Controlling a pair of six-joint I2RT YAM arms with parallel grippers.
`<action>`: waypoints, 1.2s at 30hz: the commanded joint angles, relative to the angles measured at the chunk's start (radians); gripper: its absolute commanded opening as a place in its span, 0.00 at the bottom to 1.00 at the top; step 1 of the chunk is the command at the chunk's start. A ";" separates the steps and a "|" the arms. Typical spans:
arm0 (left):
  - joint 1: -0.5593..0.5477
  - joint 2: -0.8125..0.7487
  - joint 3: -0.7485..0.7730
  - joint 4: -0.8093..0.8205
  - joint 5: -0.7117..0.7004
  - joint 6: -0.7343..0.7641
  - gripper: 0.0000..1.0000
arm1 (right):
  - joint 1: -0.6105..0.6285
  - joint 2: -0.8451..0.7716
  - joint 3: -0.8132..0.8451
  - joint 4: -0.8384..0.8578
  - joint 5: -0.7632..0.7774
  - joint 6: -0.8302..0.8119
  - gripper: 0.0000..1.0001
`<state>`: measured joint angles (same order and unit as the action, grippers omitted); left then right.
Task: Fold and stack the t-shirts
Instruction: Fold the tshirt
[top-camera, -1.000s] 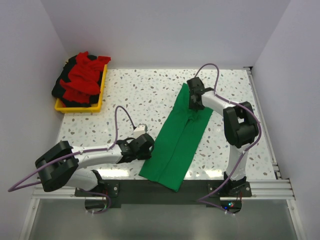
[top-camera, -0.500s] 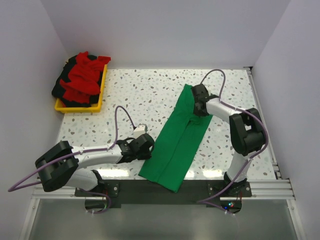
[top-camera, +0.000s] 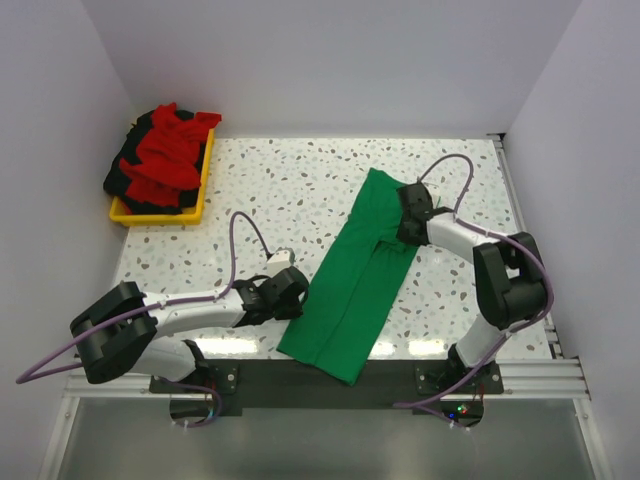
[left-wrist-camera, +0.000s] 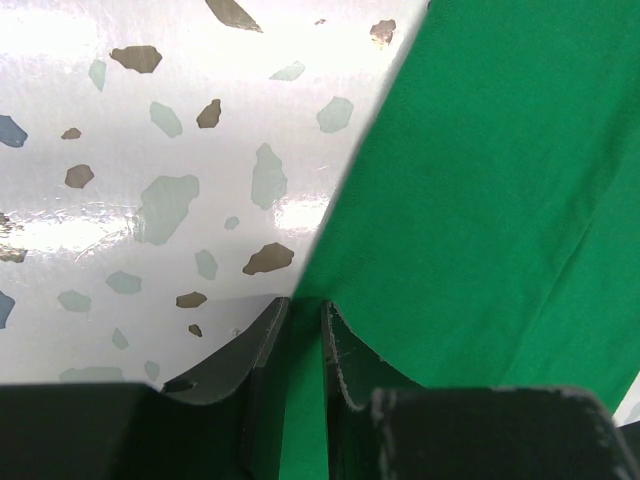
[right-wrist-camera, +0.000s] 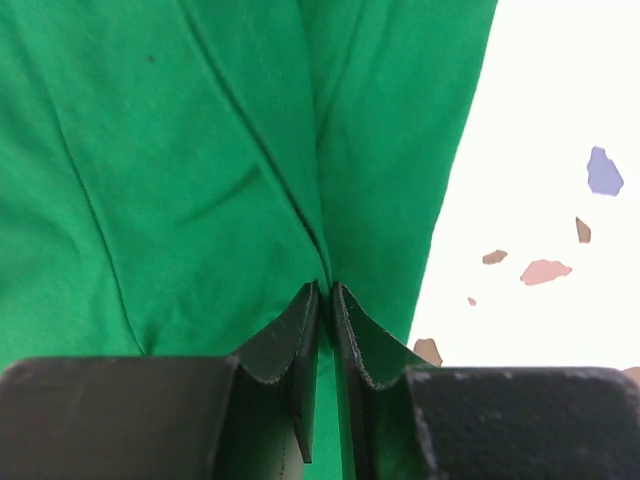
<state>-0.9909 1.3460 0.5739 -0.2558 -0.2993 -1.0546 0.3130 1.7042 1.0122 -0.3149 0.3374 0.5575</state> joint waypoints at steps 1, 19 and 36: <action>-0.006 -0.008 -0.014 0.016 -0.015 0.013 0.23 | -0.006 -0.069 -0.035 0.062 -0.017 0.045 0.15; -0.006 -0.030 -0.019 0.015 -0.018 0.018 0.23 | -0.023 -0.246 -0.120 0.074 -0.052 0.056 0.34; 0.001 -0.057 0.040 -0.039 -0.049 0.053 0.24 | -0.023 0.383 0.400 -0.058 -0.130 -0.063 0.35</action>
<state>-0.9909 1.3209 0.5678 -0.2802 -0.3107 -1.0290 0.2943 1.9877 1.3354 -0.3183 0.2314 0.5446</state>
